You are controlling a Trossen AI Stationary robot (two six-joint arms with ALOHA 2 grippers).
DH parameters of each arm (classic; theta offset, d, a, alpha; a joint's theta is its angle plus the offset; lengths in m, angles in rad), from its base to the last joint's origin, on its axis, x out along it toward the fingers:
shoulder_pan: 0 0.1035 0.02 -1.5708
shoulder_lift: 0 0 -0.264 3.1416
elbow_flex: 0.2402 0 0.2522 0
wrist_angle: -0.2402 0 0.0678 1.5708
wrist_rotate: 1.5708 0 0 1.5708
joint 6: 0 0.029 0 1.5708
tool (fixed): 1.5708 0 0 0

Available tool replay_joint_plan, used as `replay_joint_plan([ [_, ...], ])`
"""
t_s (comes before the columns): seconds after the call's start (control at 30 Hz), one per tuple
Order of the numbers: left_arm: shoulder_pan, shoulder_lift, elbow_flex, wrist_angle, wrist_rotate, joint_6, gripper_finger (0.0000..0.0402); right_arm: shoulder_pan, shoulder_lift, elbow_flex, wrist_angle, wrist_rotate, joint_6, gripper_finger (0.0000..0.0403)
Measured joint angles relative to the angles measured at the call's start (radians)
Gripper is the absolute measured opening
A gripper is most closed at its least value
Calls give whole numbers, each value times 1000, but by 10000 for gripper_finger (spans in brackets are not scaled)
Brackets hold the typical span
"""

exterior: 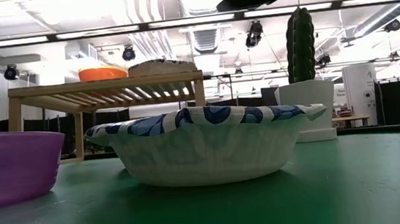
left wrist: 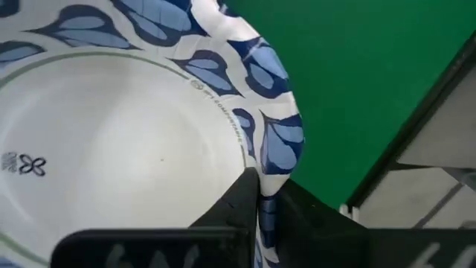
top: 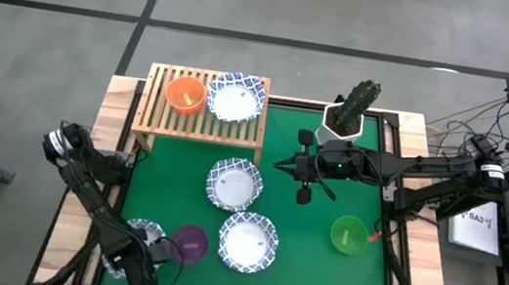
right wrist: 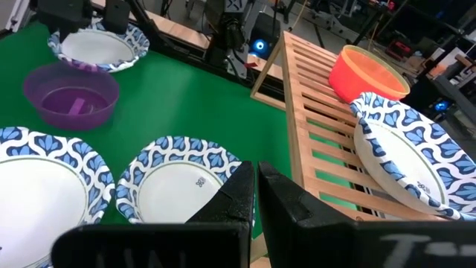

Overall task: Place and stack plates onto a shelf
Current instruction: Stack the bottom left white and blue plate on top of the white and blue plate on the shelf

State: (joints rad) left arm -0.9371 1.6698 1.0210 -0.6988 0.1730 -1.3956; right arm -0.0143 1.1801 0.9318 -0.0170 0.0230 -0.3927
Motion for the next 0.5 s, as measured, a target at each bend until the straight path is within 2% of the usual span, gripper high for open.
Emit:
replay_joint_plan([
  [0.13, 0, -14, 61, -72, 4, 7, 3, 0, 0, 0, 0, 0, 0, 9],
  [0.23, 0, -18, 159, -203, -23, 42, 2, 0, 0, 0, 0, 0, 0, 9],
  [0.5, 17, -19, 459, -682, -222, 67, 0, 0, 0, 0, 0, 0, 5, 9],
])
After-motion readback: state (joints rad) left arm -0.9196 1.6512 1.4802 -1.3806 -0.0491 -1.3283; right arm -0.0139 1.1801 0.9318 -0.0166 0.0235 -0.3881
